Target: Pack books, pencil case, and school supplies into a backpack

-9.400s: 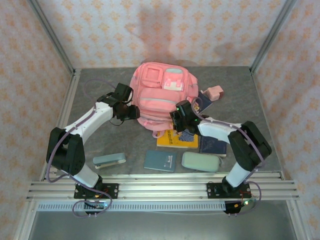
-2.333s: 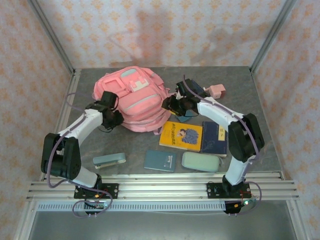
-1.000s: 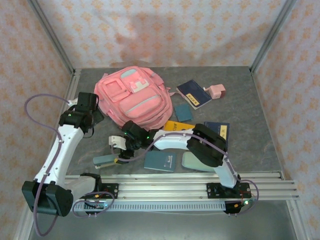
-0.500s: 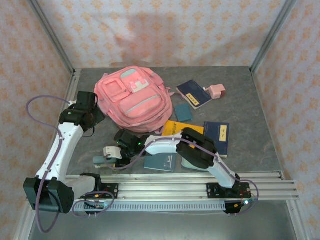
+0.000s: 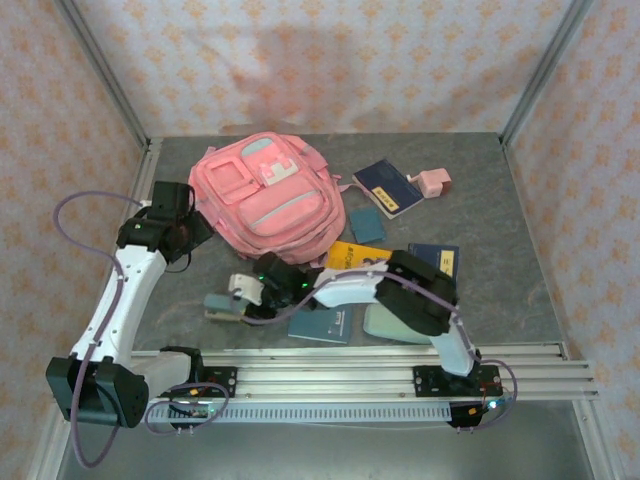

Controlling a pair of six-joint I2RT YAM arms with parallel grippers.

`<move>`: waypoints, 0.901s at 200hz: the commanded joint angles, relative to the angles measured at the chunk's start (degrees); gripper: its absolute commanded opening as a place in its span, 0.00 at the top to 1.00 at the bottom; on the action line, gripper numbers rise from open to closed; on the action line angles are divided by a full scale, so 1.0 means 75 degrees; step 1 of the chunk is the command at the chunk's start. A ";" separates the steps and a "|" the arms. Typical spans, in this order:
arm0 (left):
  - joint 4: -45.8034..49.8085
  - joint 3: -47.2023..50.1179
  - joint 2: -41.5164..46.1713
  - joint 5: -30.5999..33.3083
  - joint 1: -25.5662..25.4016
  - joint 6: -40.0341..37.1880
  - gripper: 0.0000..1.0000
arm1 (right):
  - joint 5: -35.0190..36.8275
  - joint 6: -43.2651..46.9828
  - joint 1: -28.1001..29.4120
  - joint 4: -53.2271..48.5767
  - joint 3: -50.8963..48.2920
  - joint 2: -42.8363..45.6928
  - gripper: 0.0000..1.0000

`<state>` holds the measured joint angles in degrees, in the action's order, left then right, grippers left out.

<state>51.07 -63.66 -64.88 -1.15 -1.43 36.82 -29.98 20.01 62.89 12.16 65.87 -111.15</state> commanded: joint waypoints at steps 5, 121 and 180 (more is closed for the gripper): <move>-0.0383 -0.0805 -0.0110 0.0024 -0.0453 -0.0470 0.35 | 0.1831 -0.0687 -0.0189 0.1096 -0.0582 0.1701 0.89; 0.0034 -0.4745 -0.5382 -0.2254 -0.2261 -0.3852 0.44 | 0.6839 -0.2677 -0.1964 -0.0582 -0.3566 0.6765 0.96; 0.0339 -0.5822 -0.7253 -0.2494 -0.2329 -0.4304 0.43 | 0.6799 -0.2747 -0.2162 -0.0899 -0.4071 0.7467 0.93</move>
<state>50.76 -103.98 -117.99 -16.08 -18.79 7.44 19.29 0.80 47.03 5.52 35.53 -57.12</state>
